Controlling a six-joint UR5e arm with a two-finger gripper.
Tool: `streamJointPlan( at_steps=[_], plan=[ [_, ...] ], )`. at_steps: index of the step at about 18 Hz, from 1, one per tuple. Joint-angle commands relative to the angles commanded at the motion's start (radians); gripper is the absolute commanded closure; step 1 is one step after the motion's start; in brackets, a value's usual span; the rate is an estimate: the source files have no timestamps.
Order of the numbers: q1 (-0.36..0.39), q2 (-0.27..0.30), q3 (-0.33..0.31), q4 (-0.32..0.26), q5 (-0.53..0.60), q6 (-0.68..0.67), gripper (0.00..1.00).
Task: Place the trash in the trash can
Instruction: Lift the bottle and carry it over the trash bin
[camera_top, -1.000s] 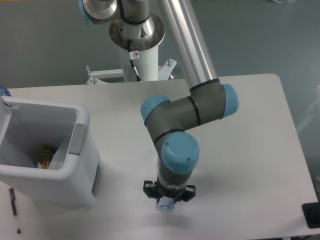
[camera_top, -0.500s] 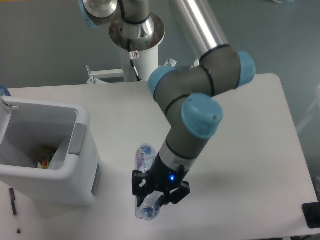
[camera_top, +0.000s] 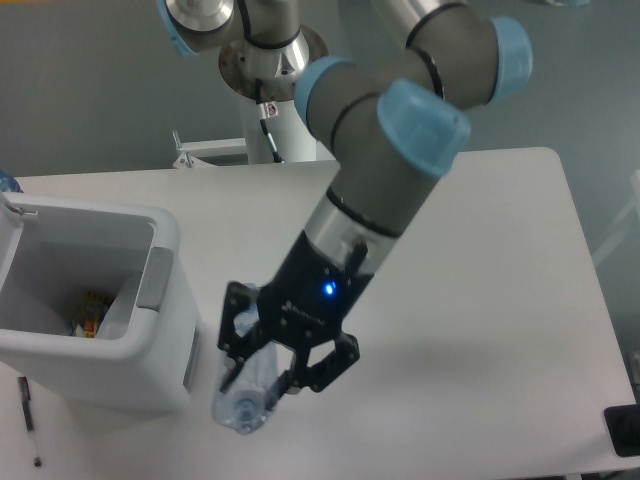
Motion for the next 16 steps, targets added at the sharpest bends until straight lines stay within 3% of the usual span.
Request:
streamJointPlan(
  at_steps=[4, 11, 16],
  plan=[
    [-0.005, 0.018, 0.005, 0.051, -0.063, -0.002, 0.82],
    [-0.02, 0.048, -0.011, 0.054, -0.183, -0.009, 0.82],
    [-0.078, 0.049, -0.037, 0.054, -0.186, -0.058, 0.8]
  ],
)
